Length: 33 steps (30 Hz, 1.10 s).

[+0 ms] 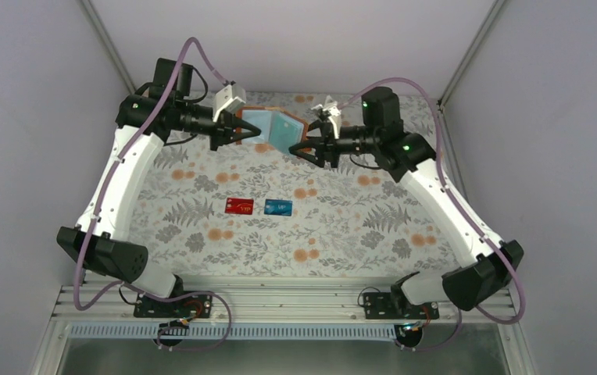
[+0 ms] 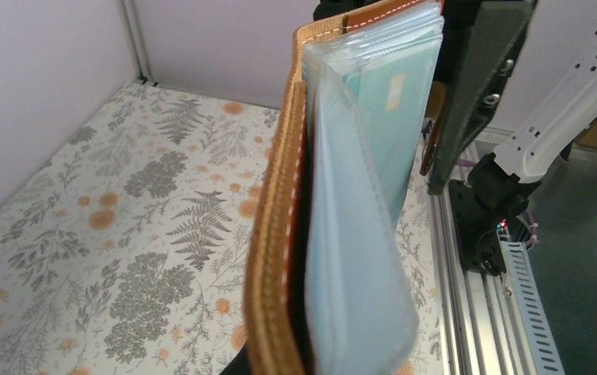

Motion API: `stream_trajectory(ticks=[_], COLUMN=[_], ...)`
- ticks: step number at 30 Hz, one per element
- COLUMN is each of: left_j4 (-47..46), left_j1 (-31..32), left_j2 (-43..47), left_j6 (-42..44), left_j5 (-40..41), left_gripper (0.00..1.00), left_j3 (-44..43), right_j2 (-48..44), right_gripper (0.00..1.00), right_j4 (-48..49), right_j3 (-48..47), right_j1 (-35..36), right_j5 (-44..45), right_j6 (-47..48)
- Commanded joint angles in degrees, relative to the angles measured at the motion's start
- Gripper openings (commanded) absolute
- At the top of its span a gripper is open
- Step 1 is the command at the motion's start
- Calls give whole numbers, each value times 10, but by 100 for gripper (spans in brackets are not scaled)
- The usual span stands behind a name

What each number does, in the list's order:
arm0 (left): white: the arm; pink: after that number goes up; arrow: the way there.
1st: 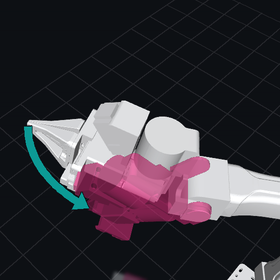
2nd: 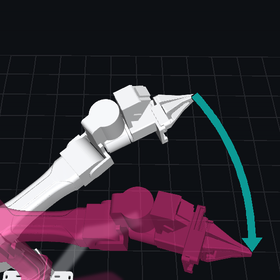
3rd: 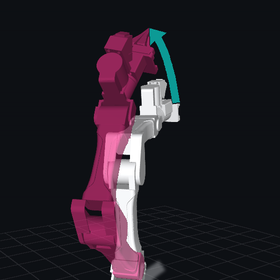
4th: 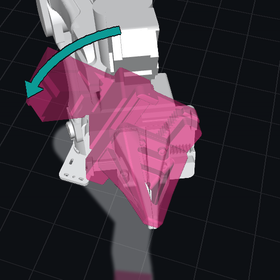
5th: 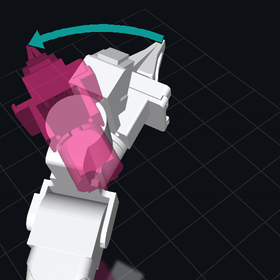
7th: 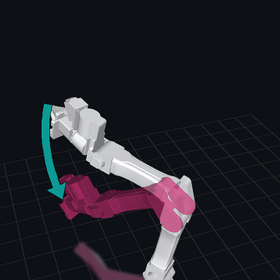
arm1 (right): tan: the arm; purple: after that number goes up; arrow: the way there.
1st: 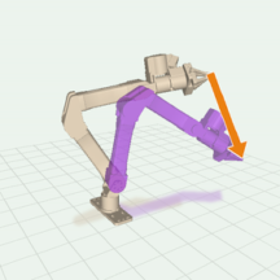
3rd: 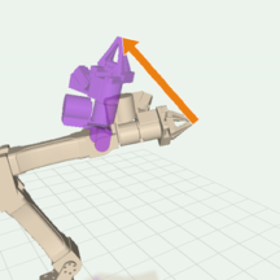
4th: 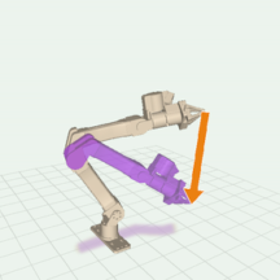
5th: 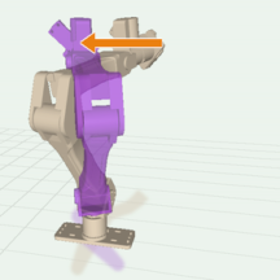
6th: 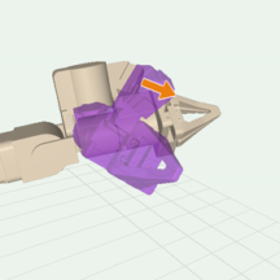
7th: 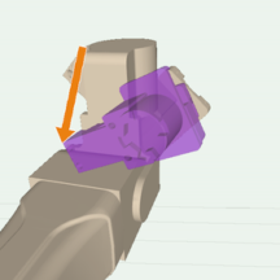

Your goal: Take the credit cards out of the card holder

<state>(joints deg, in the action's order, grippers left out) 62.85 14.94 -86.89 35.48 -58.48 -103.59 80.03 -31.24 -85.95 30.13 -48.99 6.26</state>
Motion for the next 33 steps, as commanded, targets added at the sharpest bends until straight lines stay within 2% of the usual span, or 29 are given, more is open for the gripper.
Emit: stream_trajectory(ticks=[1, 6, 13, 19, 24, 25, 28, 33], left_j4=[8, 5, -17, -25, -36, -38, -39, -42], left_j1=[-3, -3, -3, 7, 10, 11, 10, 16], left_j2=[10, 8, 12, 7, 6, 7, 5, 0], left_j6=[3, -1, -25, -37, -56, -58, -56, -57], left_j5=[-55, -51, -55, -59, -40, -37, -39, -44], left_gripper=[2, 3, 2, 2, 2, 2, 2, 2], left_j3=[-26, -23, -9, -3, -7, -7, -1, 6], right_j2=[-52, -72, -54, -44, -43, -44, -43, -24], right_gripper=[52, 53, 54, 60, 66, 65, 51, 49], right_j4=[33, 47, 94, 141, 135, 136, 155, 191], right_j3=[51, 67, 59, 67, 66, 68, 71, 69], right_j1=[-37, -46, -45, -40, -35, -34, -34, -21], right_j5=[-25, -7, -24, -22, -27, -20, -21, -9], right_j6=[11, 0, -54, -94, -84, -87, -113, -151])
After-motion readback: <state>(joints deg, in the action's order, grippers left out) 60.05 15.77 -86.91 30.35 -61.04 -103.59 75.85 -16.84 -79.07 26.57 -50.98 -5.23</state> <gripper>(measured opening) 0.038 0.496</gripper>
